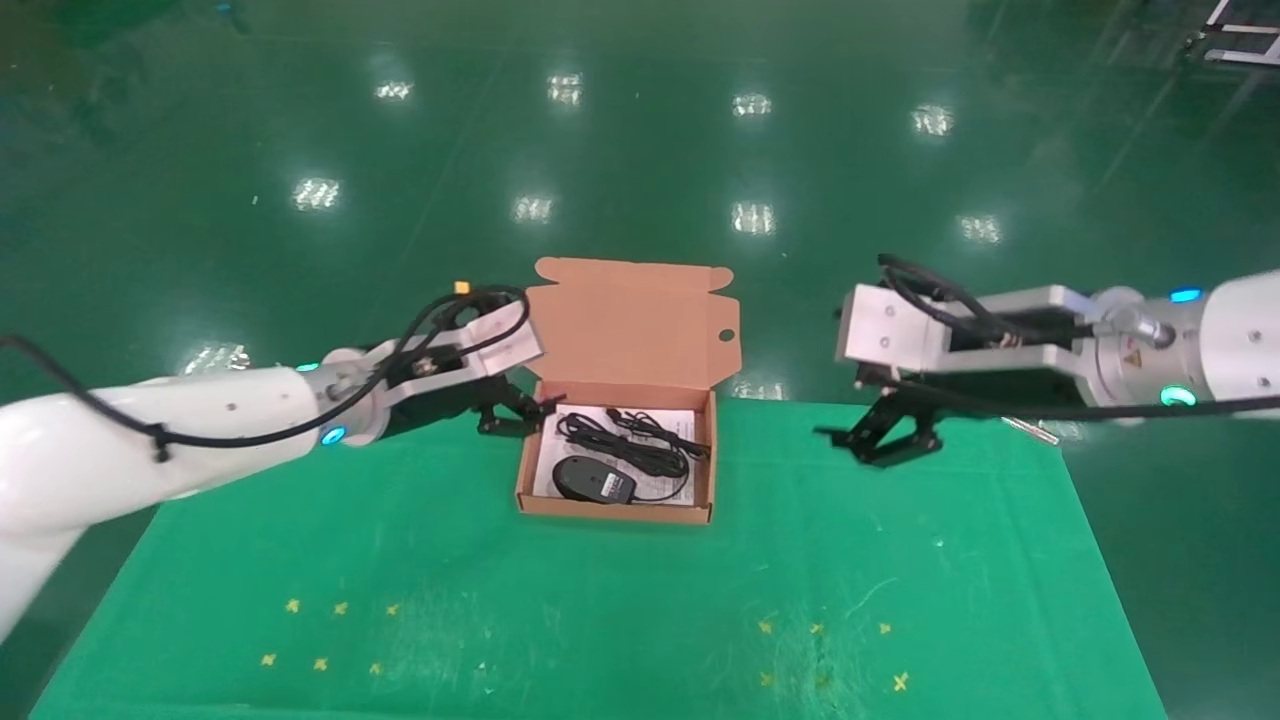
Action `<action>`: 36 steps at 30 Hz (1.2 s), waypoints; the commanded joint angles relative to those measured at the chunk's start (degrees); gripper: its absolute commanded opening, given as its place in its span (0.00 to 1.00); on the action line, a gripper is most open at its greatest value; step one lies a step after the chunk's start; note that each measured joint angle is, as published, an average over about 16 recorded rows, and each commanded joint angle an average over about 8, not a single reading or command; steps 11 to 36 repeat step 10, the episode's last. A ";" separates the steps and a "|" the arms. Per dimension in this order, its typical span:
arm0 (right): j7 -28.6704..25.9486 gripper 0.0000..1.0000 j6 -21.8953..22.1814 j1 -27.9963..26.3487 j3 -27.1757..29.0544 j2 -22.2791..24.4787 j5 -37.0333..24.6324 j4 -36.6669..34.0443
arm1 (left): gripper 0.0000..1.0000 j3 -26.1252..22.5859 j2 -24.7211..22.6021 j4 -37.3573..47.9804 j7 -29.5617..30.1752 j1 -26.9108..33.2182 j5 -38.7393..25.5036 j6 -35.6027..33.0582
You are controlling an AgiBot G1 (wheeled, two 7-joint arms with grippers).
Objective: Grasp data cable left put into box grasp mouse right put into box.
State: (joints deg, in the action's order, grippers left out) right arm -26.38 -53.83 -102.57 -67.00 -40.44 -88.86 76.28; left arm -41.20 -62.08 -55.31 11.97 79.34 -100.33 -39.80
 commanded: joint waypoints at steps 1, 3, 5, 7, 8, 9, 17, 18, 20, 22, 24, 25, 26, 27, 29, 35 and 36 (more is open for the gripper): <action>0.77 1.00 -1.57 2.02 2.51 0.27 2.31 -0.13 | 1.00 1.28 1.37 -0.93 -0.06 -0.90 2.96 -2.32; 1.50 1.00 -3.05 3.92 4.88 0.52 4.50 -0.26 | 1.00 2.48 2.67 -1.80 -0.12 -1.75 5.76 -4.52; 2.21 1.00 -4.50 5.79 7.20 0.77 6.64 -0.38 | 1.00 3.67 3.94 -2.66 -0.18 -2.59 8.51 -6.68; 2.94 1.00 -5.98 7.70 9.57 1.02 8.83 -0.51 | 1.00 4.87 5.24 -3.54 -0.24 -3.44 11.32 -8.88; 3.11 1.00 -6.35 8.17 10.15 1.08 9.36 -0.54 | 1.00 5.17 5.55 -3.75 -0.25 -3.65 12.00 -9.42; 3.30 1.00 -6.72 8.65 10.76 1.14 9.92 -0.57 | 1.00 5.47 5.88 -3.97 -0.26 -3.86 12.71 -9.98; 3.47 1.00 -7.08 9.10 11.32 1.20 10.44 -0.60 | 1.00 5.76 6.19 -4.18 -0.28 -4.07 13.38 -10.50; 3.47 1.00 -7.08 9.10 11.32 1.20 10.44 -0.60 | 1.00 5.76 6.19 -4.18 -0.28 -4.07 13.38 -10.50; 3.47 1.00 -7.08 9.10 11.32 1.20 10.44 -0.60 | 1.00 5.76 6.19 -4.18 -0.28 -4.07 13.38 -10.50; 3.47 1.00 -7.08 9.10 11.32 1.20 10.44 -0.60 | 1.00 5.76 6.19 -4.18 -0.28 -4.07 13.38 -10.50; 3.47 1.00 -7.08 9.10 11.32 1.20 10.44 -0.60 | 1.00 5.76 6.19 -4.18 -0.28 -4.07 13.38 -10.50; 3.47 1.00 -7.08 9.10 11.32 1.20 10.44 -0.60 | 1.00 5.76 6.19 -4.18 -0.28 -4.07 13.38 -10.50; 3.47 1.00 -7.08 9.10 11.32 1.20 10.44 -0.60 | 1.00 5.76 6.19 -4.18 -0.28 -4.07 13.38 -10.50; 3.47 1.00 -7.08 9.10 11.32 1.20 10.44 -0.60 | 1.00 5.76 6.19 -4.18 -0.28 -4.07 13.38 -10.50; 3.47 1.00 -7.08 9.10 11.32 1.20 10.44 -0.60 | 1.00 5.76 6.19 -4.18 -0.28 -4.07 13.38 -10.50; 3.47 1.00 -7.08 9.10 11.32 1.20 10.44 -0.60 | 1.00 5.76 6.19 -4.18 -0.28 -4.07 13.38 -10.50; 3.47 1.00 -7.08 9.10 11.32 1.20 10.44 -0.60 | 1.00 5.76 6.19 -4.18 -0.28 -4.07 13.38 -10.50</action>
